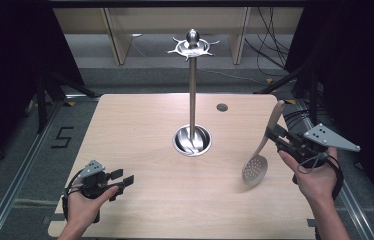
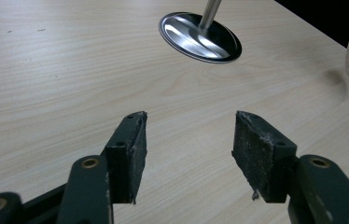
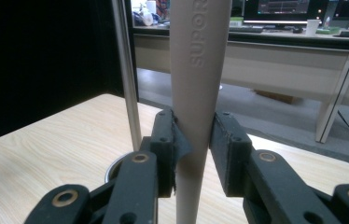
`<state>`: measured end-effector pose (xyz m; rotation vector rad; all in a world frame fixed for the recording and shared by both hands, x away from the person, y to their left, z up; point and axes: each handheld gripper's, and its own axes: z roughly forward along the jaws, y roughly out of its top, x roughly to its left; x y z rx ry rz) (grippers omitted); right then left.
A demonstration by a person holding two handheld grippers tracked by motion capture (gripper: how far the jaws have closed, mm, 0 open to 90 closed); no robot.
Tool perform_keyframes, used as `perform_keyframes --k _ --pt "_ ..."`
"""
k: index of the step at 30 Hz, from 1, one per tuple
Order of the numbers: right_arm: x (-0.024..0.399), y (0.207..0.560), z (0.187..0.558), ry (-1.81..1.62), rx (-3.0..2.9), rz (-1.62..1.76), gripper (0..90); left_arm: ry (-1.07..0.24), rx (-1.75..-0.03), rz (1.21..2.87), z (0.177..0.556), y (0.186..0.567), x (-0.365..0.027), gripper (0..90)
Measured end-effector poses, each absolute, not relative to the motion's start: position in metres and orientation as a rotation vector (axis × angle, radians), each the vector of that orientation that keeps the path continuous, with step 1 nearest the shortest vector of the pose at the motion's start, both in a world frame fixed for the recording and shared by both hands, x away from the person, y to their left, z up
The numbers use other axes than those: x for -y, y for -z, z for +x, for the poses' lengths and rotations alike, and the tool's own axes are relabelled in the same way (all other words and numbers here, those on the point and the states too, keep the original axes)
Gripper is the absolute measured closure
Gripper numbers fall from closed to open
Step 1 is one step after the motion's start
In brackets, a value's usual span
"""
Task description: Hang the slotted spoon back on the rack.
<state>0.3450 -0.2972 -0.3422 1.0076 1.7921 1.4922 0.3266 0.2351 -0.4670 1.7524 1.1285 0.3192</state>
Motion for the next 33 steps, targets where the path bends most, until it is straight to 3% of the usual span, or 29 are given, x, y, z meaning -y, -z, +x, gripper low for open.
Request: perform_keyframes --k 33 --pt "0.27 0.326 0.362 -1.516 -1.822 0.957 72.2 -0.32 -1.126 1.751 0.326 0.466 -0.235 43.9"
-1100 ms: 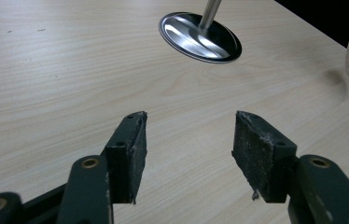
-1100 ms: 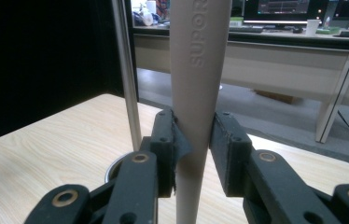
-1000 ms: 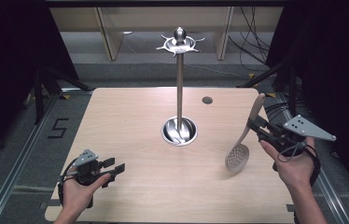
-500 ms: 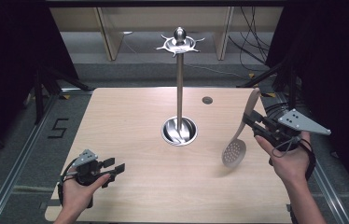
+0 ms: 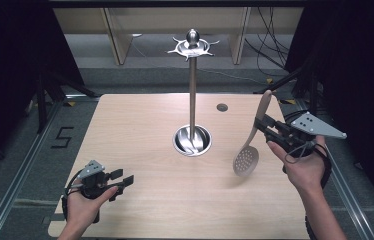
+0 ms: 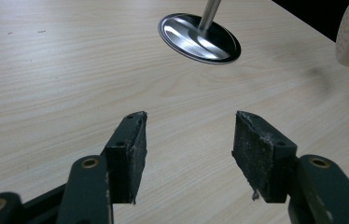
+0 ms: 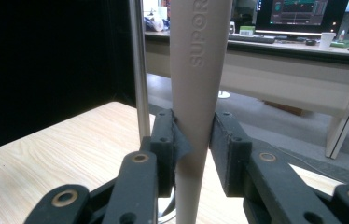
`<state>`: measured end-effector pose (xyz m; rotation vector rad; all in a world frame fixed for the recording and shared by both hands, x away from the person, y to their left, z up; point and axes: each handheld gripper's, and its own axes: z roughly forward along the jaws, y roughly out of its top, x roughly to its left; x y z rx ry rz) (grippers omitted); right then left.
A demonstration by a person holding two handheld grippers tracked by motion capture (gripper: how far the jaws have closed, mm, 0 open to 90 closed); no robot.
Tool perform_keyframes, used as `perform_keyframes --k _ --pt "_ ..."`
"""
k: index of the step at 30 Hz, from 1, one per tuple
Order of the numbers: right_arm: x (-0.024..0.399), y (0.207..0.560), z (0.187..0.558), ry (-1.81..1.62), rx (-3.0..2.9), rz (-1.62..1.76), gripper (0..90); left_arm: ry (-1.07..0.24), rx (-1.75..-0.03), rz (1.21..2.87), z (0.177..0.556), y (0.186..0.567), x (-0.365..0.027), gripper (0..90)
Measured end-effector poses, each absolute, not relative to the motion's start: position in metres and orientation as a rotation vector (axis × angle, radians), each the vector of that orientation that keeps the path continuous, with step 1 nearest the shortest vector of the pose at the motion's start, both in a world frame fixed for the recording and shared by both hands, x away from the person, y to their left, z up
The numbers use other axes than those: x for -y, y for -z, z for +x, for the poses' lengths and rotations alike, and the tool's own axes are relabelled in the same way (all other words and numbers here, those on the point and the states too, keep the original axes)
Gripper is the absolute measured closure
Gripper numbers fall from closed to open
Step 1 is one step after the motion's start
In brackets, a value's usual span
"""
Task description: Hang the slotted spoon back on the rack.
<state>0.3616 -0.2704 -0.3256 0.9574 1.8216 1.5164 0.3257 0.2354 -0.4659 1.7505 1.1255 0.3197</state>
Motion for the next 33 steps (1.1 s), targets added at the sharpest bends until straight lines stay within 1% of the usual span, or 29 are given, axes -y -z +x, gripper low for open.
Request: perform_keyframes --k 33 --pt "0.245 0.314 0.384 -1.514 -1.842 0.904 72.2 -0.334 -1.134 1.751 0.326 0.465 -0.237 43.2"
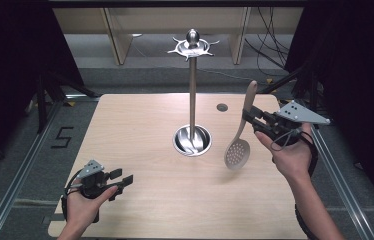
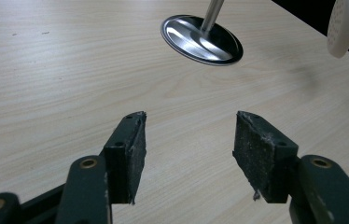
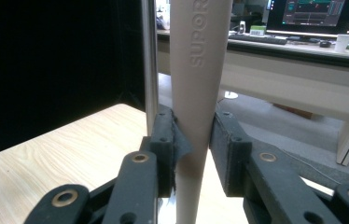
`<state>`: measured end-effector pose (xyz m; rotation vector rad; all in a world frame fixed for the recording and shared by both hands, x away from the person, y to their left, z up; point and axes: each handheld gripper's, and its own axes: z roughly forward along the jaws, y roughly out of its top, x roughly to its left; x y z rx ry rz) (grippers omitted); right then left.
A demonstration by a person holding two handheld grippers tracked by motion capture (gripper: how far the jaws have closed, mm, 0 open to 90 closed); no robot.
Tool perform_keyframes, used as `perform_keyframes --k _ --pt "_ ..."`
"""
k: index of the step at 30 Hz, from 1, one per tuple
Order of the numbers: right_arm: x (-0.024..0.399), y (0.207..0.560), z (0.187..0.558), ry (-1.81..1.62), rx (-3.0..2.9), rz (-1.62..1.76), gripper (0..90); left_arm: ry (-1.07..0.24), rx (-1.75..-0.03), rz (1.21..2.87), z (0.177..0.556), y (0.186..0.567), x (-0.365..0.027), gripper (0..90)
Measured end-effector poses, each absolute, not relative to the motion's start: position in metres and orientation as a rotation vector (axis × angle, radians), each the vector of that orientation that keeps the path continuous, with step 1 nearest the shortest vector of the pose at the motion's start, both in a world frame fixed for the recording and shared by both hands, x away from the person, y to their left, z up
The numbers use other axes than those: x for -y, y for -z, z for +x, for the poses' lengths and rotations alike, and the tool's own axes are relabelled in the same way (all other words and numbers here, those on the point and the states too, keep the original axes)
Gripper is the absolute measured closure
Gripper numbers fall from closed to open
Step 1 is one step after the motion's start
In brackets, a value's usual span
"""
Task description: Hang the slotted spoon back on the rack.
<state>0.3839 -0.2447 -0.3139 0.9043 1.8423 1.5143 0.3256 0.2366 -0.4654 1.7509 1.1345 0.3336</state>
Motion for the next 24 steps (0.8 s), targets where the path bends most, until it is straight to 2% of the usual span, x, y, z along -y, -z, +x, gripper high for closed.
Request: perform_keyframes --k 24 --pt "0.226 0.302 0.402 -1.504 -1.888 0.86 72.1 -0.347 -1.12 1.758 0.326 0.466 -0.236 43.0"
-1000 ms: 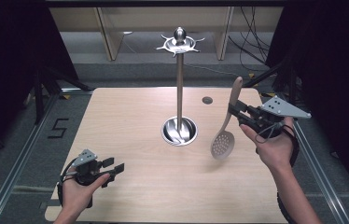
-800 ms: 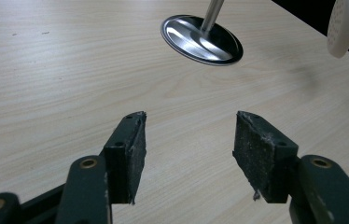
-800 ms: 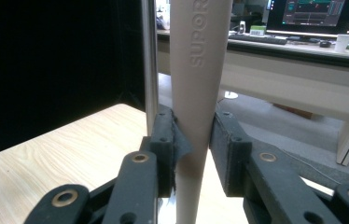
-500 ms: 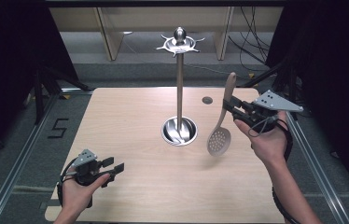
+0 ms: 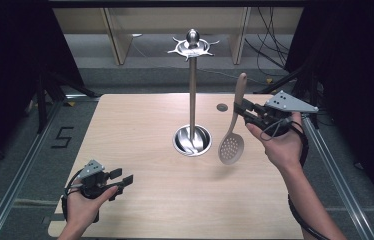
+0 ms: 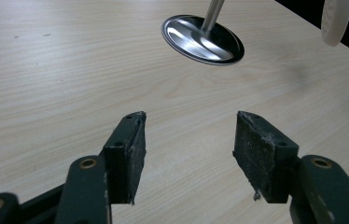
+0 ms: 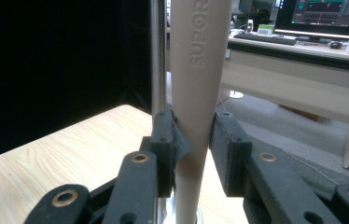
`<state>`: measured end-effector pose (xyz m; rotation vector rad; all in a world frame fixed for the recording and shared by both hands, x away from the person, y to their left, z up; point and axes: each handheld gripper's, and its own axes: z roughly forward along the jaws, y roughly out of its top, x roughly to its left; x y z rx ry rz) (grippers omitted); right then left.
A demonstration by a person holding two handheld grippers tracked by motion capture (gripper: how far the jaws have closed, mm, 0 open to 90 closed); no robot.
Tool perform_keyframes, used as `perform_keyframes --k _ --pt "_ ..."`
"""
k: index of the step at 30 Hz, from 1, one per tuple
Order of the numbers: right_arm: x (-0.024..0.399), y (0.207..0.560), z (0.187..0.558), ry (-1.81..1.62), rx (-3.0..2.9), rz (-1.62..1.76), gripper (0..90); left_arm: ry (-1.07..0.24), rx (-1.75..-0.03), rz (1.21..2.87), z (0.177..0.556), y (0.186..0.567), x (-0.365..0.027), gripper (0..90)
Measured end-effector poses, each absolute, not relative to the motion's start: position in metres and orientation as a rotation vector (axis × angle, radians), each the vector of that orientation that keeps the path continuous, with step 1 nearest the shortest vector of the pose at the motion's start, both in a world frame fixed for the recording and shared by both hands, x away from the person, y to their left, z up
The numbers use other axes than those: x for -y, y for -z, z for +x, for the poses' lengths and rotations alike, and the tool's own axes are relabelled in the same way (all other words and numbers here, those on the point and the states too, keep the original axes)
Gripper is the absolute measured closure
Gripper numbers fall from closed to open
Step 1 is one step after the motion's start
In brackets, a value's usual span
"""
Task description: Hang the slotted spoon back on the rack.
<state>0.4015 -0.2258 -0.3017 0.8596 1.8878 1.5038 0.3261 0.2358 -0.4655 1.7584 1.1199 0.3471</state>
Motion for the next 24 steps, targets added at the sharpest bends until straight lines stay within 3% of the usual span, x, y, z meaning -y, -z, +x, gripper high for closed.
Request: perform_keyframes --k 24 --pt "0.21 0.292 0.415 -1.485 -1.911 0.854 72.1 -0.348 -1.135 1.756 0.325 0.465 -0.235 42.9"
